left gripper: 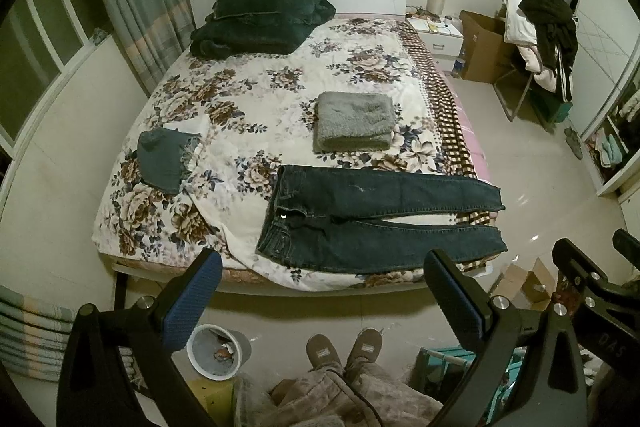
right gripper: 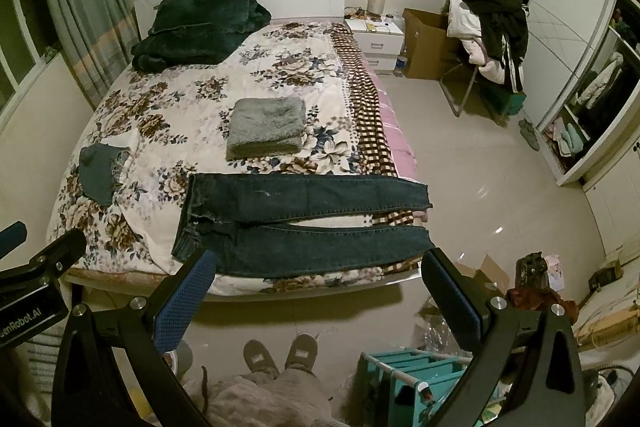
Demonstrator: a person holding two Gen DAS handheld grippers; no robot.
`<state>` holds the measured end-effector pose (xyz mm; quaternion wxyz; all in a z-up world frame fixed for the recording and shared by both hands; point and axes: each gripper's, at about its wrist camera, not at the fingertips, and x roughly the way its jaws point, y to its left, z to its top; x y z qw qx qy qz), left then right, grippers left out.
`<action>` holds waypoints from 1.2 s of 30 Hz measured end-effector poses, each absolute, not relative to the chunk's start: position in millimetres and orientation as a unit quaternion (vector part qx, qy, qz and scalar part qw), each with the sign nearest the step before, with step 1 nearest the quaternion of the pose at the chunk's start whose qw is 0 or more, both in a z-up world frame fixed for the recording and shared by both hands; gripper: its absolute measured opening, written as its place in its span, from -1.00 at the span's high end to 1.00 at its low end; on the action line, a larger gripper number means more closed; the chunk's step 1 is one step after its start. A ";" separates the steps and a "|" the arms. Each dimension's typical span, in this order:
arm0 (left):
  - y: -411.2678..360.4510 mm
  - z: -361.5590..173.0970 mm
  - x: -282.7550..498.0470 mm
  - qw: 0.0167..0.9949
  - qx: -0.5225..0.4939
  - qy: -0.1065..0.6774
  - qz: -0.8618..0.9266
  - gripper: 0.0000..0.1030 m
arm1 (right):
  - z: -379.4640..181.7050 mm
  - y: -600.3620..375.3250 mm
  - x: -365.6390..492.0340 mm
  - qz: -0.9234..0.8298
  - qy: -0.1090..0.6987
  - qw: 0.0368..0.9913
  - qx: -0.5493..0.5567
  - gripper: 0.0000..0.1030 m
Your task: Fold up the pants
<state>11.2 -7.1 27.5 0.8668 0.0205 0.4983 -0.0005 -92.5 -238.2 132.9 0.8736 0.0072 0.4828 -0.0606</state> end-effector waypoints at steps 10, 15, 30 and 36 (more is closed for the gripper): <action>-7.1 28.3 12.8 0.867 0.020 0.498 0.000 -1.00 | 132.7 -238.3 -92.0 -0.059 0.484 0.873 0.009 -1.00; -5.7 26.1 11.3 0.867 0.021 0.498 -0.001 -1.00 | 130.9 -239.7 -88.1 -0.056 0.484 0.873 0.008 -1.00; -6.4 28.2 12.9 0.867 0.020 0.498 -0.001 -1.00 | 131.5 -238.2 -86.1 -0.056 0.484 0.874 0.007 -1.00; -6.1 26.2 11.2 0.868 0.020 0.497 -0.001 -1.00 | 131.9 -238.2 -85.7 -0.055 0.484 0.874 0.007 -1.00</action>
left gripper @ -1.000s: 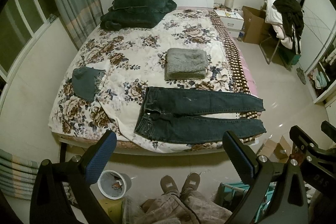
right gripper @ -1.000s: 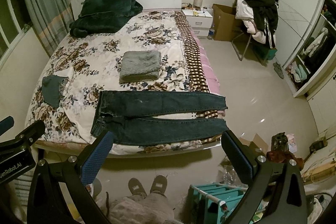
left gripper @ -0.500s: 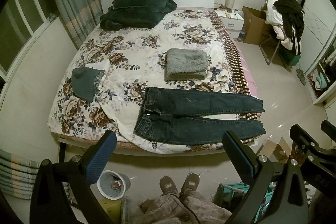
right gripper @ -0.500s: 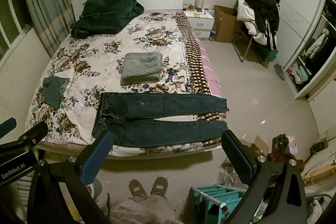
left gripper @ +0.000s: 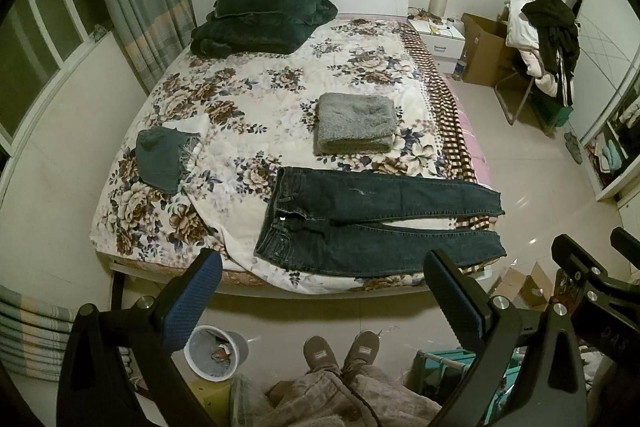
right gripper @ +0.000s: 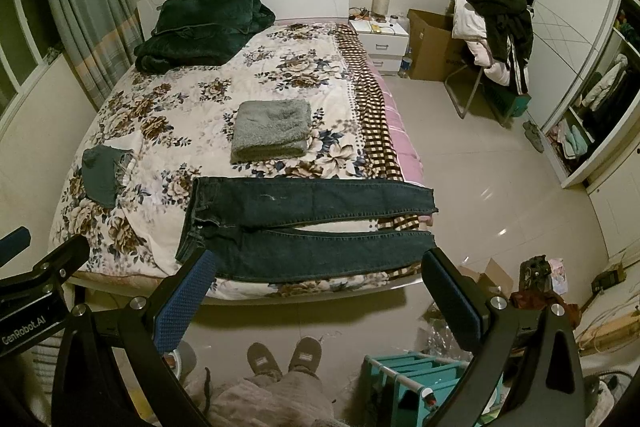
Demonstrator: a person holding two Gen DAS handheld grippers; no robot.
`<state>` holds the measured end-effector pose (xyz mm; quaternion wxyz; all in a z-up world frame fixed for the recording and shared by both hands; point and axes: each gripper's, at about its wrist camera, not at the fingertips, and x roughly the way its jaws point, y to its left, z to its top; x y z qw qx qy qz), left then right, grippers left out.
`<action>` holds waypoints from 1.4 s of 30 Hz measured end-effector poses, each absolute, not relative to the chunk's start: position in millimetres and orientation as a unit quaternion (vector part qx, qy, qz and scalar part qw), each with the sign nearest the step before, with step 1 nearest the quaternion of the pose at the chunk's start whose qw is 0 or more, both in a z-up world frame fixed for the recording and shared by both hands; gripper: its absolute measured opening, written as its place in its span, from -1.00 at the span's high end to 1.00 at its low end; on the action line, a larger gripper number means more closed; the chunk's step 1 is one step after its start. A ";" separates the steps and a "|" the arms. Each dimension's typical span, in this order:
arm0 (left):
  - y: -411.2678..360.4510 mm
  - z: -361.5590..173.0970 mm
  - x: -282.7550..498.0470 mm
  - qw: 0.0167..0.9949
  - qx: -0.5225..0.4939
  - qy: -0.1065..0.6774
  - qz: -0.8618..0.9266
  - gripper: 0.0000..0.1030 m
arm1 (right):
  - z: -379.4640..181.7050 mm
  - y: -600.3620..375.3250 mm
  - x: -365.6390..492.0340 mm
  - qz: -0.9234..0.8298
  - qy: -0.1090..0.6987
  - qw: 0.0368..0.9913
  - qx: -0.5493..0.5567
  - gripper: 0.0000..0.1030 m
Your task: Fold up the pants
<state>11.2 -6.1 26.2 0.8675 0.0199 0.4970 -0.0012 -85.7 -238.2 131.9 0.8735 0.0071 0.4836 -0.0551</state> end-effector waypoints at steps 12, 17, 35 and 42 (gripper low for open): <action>-6.8 27.8 13.3 0.867 0.019 0.497 -0.002 -1.00 | 132.3 -236.8 -84.4 -0.056 0.484 0.873 0.007 -1.00; -6.9 28.5 13.9 0.867 0.019 0.498 -0.003 -1.00 | 131.7 -237.3 -85.3 -0.056 0.484 0.873 0.008 -1.00; -9.4 -39.4 99.3 0.877 0.033 0.479 -0.006 -1.00 | 72.2 -245.4 -12.2 -0.113 0.491 0.861 0.068 -1.00; -26.0 -111.8 177.1 0.852 0.032 0.523 -0.001 -1.00 | 7.9 -266.3 68.7 -0.131 0.494 0.858 0.060 -1.00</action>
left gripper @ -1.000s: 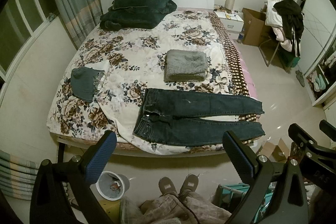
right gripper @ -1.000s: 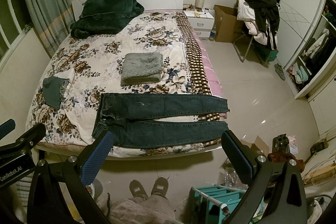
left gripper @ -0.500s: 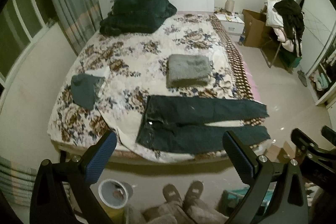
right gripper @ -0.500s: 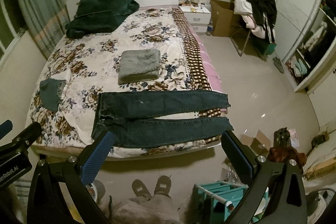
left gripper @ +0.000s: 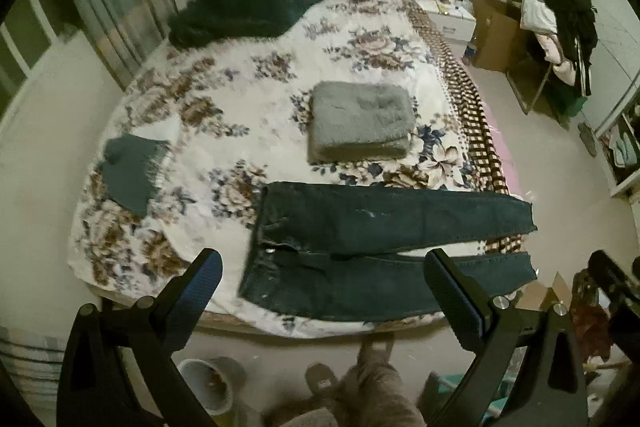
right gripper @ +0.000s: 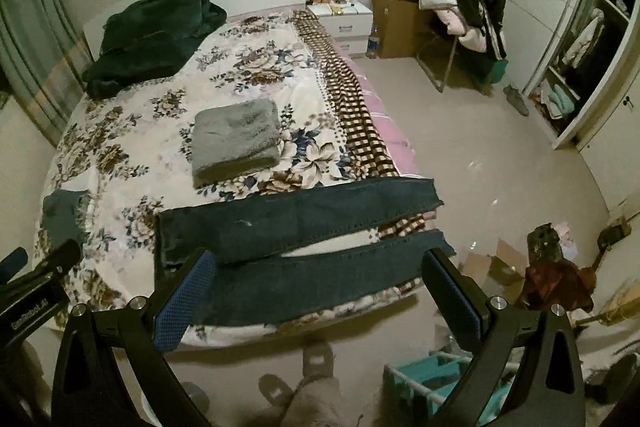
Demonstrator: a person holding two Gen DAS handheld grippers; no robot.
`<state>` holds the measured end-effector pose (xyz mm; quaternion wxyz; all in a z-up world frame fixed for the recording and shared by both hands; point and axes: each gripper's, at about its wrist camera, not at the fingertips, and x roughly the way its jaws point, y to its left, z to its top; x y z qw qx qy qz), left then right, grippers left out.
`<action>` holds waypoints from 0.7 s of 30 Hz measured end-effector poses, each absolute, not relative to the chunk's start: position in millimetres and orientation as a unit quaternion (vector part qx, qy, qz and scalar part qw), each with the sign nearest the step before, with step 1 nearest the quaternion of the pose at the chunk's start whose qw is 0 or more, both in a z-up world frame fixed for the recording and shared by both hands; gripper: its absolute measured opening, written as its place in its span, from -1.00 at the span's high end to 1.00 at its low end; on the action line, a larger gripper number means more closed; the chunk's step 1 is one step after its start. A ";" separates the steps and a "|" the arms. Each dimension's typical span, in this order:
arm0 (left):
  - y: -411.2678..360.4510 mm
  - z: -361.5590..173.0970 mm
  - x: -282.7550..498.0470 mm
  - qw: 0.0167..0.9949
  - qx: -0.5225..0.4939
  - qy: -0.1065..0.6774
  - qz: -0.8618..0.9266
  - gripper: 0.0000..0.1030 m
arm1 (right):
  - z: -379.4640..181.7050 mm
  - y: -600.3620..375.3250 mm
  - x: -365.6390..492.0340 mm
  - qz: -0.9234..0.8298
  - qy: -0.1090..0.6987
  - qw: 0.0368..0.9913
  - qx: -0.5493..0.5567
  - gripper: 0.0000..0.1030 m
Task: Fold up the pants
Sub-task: 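Lower both grippers onto the jeans leg hems and grasp them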
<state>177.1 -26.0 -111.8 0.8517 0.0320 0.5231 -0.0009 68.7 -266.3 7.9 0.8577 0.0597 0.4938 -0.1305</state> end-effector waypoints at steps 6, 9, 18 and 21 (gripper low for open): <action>-38.9 -175.8 242.4 0.828 0.031 0.558 0.035 -1.00 | -85.7 -304.7 167.9 -0.122 0.535 0.834 0.060 -1.00; -44.9 -205.0 272.4 0.817 0.034 0.574 0.044 -1.00 | -138.4 -323.8 220.7 -0.106 0.564 0.818 0.049 -1.00; -85.7 -345.7 362.2 0.781 0.103 0.615 0.033 -1.00 | -330.3 -353.9 354.3 -0.060 0.640 0.765 -0.039 -1.00; -100.5 -406.6 383.6 0.755 0.139 0.641 0.012 -1.00 | -384.4 -349.8 375.9 -0.049 0.657 0.749 -0.072 -1.00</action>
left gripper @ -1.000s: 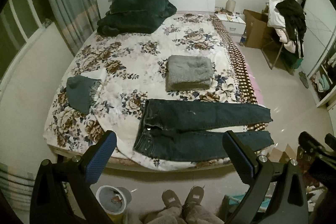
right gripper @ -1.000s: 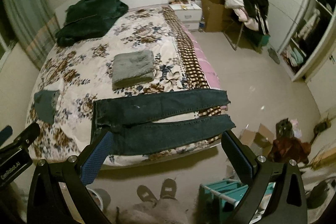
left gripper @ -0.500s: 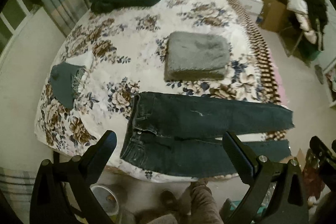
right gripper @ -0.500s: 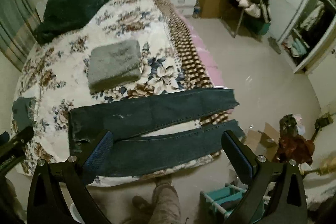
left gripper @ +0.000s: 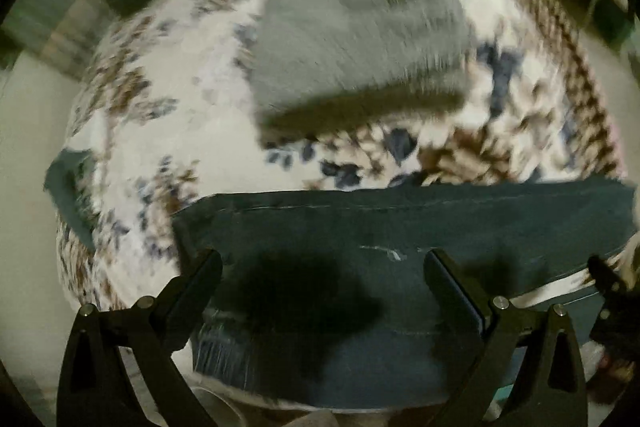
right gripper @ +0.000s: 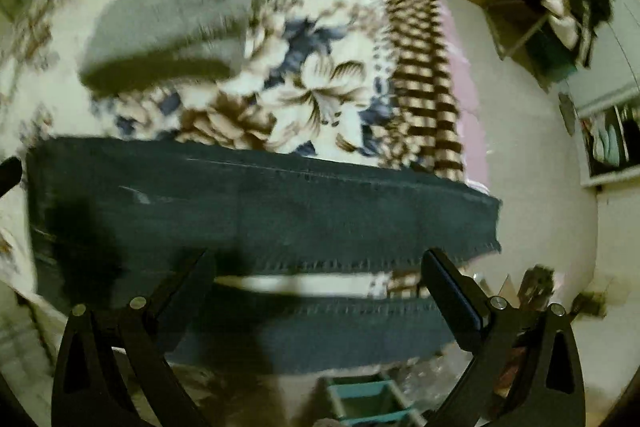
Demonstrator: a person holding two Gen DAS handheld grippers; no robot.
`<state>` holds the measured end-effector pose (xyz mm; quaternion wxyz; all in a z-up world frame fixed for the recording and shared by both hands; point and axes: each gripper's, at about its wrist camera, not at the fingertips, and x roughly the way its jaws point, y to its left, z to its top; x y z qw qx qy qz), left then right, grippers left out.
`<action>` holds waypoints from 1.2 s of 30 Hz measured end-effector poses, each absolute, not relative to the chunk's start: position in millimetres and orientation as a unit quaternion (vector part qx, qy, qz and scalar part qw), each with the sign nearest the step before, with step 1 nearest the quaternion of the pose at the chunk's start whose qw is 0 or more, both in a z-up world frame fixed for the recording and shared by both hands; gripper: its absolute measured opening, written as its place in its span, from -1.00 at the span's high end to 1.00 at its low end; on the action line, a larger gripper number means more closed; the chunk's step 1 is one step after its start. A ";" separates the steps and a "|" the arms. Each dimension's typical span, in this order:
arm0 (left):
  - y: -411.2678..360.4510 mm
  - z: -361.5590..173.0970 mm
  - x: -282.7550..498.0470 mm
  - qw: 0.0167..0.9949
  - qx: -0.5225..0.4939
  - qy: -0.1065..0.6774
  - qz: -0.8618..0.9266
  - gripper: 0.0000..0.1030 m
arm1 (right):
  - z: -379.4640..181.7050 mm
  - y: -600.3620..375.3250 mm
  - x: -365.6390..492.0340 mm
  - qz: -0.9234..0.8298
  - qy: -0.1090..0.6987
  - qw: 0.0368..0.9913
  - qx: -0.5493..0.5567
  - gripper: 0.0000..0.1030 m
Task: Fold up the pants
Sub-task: 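Lower both grippers onto the jeans leg hems and grasp them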
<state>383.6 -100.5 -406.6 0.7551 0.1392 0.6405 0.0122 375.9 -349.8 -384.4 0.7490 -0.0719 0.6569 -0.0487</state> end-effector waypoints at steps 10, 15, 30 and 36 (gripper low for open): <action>-141.3 -551.5 431.8 0.686 0.252 0.678 -0.084 -1.00 | -553.3 -354.1 434.7 -0.006 0.736 0.670 -0.101 -1.00; -134.2 -557.8 446.6 0.674 0.223 0.695 -0.114 -1.00 | -586.6 -361.2 452.2 0.062 0.755 0.643 -0.110 -0.95; -127.2 -515.2 451.1 0.699 0.152 0.679 -0.166 0.25 | -625.4 -374.2 469.0 0.089 0.756 0.629 -0.157 -0.47; -118.9 -491.4 454.2 0.716 0.142 0.663 -0.166 0.89 | -612.8 -375.5 453.4 0.080 0.735 0.652 -0.165 0.39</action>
